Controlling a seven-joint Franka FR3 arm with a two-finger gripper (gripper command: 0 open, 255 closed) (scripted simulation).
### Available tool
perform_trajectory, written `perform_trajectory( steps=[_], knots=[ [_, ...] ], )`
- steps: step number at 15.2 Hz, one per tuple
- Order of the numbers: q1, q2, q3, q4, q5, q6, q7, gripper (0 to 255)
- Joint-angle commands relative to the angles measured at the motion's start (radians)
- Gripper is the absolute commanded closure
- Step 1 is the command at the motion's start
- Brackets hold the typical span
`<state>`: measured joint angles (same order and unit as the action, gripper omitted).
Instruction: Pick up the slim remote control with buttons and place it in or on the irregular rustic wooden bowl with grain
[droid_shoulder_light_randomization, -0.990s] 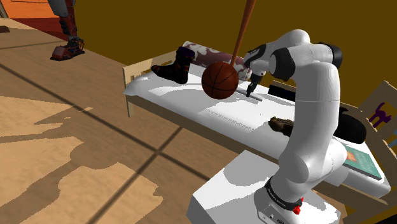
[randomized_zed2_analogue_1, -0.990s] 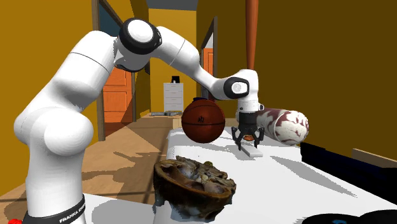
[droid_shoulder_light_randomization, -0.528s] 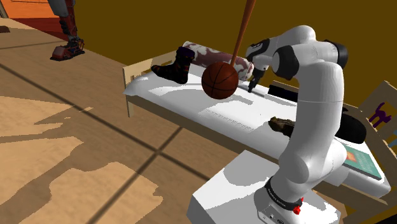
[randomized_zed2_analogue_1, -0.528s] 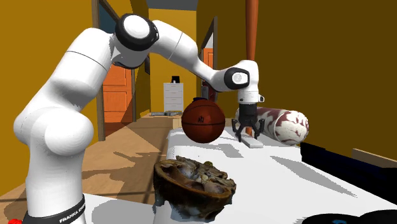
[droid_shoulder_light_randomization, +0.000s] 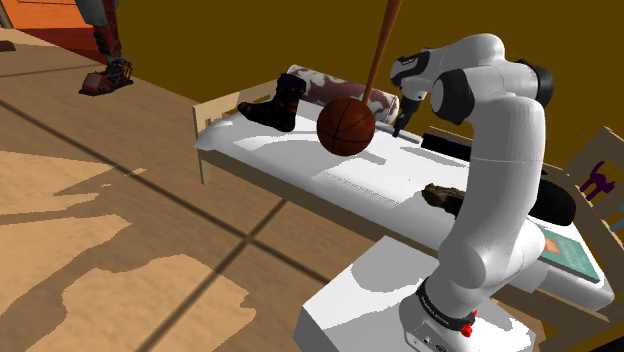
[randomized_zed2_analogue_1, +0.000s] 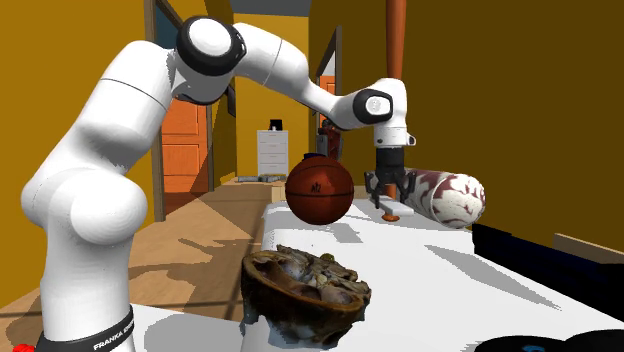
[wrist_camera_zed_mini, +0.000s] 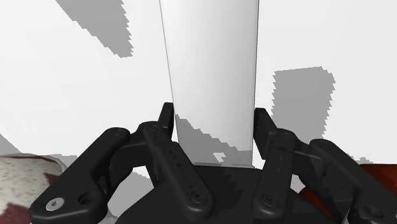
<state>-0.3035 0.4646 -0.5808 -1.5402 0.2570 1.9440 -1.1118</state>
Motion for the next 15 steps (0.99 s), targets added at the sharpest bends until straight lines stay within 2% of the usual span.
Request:
perform_trajectory(
  steps=[1, 13, 14, 15],
  knots=[
    [-0.002, -0.006, -0.003, 0.02, -0.004, -0.025, 0.001, 255],
    [-0.016, -0.024, -0.013, 0.158, -0.02, -0.177, 0.015, 255],
    [-0.016, -0.024, -0.013, 0.163, -0.021, -0.181, 0.015, 255],
    [0.002, -0.071, -0.023, 0.096, -0.041, -0.157, 0.013, 255]
  ],
)
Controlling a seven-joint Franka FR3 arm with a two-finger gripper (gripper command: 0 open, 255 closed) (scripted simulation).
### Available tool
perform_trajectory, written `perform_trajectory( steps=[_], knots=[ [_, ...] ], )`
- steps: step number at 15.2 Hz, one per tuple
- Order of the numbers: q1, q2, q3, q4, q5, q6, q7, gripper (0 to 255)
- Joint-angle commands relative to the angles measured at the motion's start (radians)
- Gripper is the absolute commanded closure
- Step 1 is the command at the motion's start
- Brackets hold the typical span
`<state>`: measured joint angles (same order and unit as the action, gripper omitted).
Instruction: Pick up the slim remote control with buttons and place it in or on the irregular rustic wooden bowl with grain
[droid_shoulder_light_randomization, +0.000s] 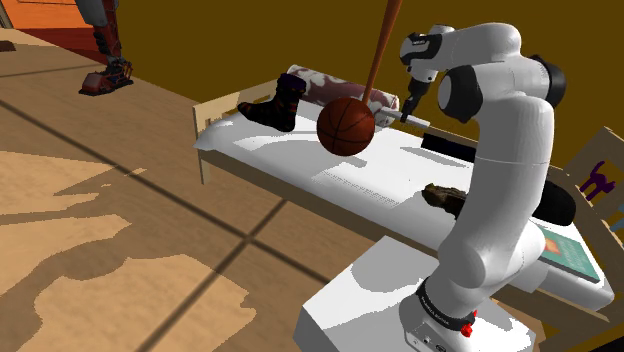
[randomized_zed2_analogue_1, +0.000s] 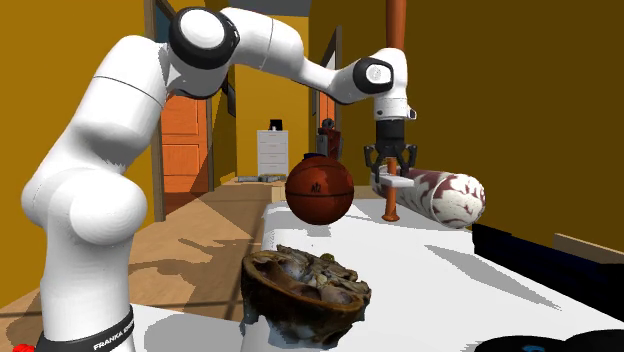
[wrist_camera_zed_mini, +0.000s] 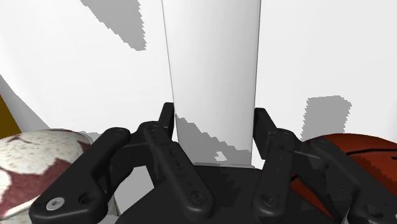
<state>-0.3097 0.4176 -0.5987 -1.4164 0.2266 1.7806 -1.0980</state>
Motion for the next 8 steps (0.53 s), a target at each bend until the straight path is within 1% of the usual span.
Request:
perform_trajectory(
  steps=[1, 5, 8],
  knots=[
    [0.025, -0.07, -0.015, -0.09, -0.032, 0.028, -0.001, 255],
    [0.075, -0.248, -0.046, -0.309, -0.129, 0.098, 0.011, 255],
    [0.093, -0.381, -0.059, -0.449, -0.212, 0.132, 0.033, 255]
  ],
)
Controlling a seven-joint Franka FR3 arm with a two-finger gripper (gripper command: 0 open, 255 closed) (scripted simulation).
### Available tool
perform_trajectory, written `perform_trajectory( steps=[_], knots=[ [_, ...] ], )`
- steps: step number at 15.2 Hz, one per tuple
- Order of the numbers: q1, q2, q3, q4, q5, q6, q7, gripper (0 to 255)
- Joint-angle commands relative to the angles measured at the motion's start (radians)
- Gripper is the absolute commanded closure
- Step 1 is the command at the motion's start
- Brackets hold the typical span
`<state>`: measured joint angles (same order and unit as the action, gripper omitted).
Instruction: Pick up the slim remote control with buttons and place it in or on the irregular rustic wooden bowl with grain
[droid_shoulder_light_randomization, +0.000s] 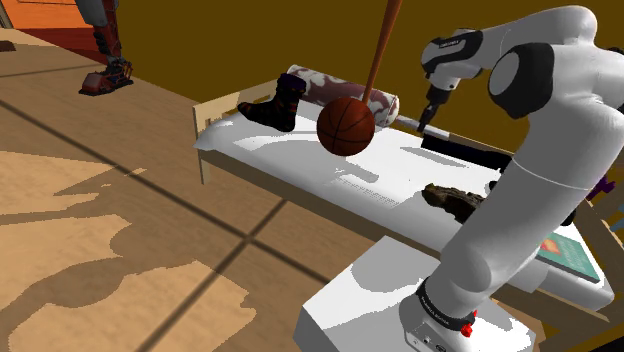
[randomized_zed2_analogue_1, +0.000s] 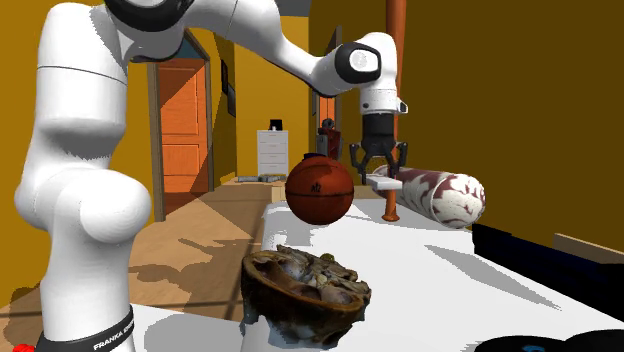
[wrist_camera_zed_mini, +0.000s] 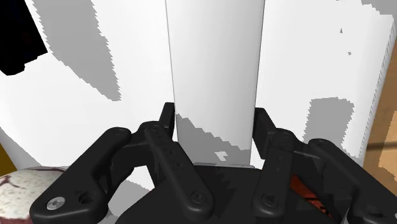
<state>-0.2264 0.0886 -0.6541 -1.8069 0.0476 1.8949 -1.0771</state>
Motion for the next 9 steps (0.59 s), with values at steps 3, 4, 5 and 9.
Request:
perform_trajectory(
  steps=[3, 4, 5, 9],
  knots=[
    [0.007, -0.183, -0.005, -0.181, -0.119, 0.036, 0.038, 255],
    [0.001, -0.226, -0.003, -0.219, -0.147, 0.038, 0.047, 255],
    [-0.006, -0.269, 0.0, -0.255, -0.174, 0.039, 0.055, 255],
    [-0.054, -0.433, 0.018, -0.387, -0.272, 0.028, 0.077, 255]
  ],
)
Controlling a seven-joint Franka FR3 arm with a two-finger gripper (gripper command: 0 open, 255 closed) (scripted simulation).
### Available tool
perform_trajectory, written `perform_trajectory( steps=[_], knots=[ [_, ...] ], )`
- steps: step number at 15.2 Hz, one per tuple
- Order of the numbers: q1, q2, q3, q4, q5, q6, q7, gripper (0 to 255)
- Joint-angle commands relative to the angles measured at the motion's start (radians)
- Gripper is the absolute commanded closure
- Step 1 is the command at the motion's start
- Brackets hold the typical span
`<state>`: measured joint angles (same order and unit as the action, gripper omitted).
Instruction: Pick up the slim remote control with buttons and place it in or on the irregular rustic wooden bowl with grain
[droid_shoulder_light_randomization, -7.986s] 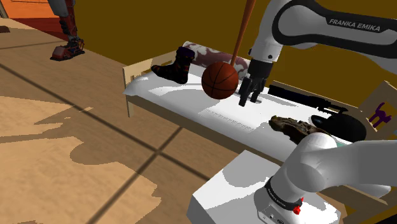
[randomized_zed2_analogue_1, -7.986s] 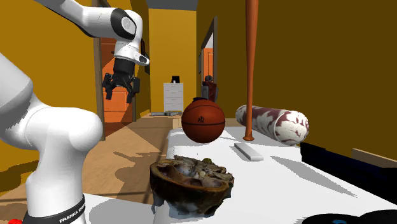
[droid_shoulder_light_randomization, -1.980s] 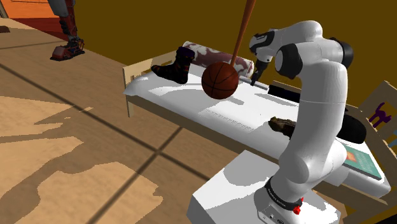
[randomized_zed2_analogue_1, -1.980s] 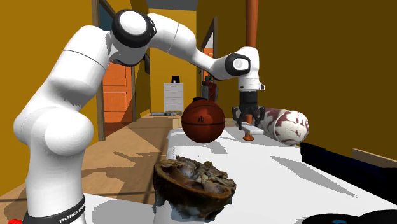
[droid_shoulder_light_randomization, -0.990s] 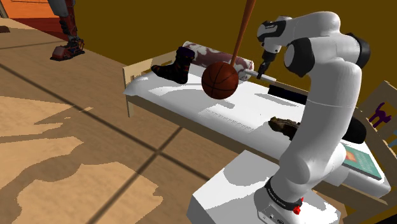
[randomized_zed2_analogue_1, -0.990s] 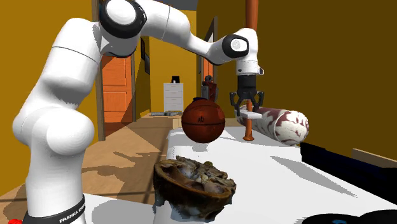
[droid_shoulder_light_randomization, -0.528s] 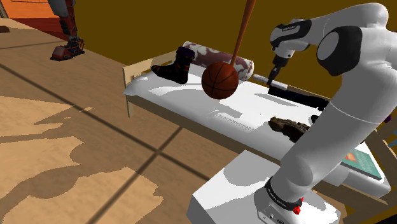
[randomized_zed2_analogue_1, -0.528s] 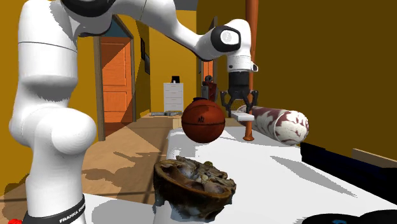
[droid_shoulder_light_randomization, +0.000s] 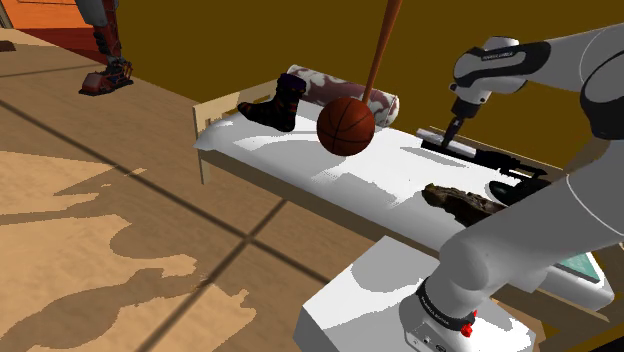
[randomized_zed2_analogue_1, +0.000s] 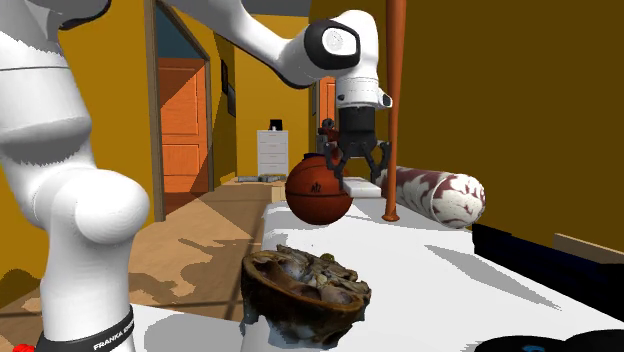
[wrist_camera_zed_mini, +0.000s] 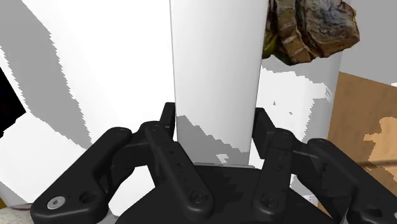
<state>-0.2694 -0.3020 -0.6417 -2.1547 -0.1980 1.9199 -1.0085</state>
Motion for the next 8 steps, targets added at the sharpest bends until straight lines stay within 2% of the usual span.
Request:
perform_trajectory(
  steps=[1, 8],
  knots=[
    [-0.027, -0.082, 0.011, -0.069, -0.048, -0.003, 0.011, 255],
    [-0.155, -0.345, 0.039, -0.247, -0.173, -0.074, -0.006, 255]
  ],
)
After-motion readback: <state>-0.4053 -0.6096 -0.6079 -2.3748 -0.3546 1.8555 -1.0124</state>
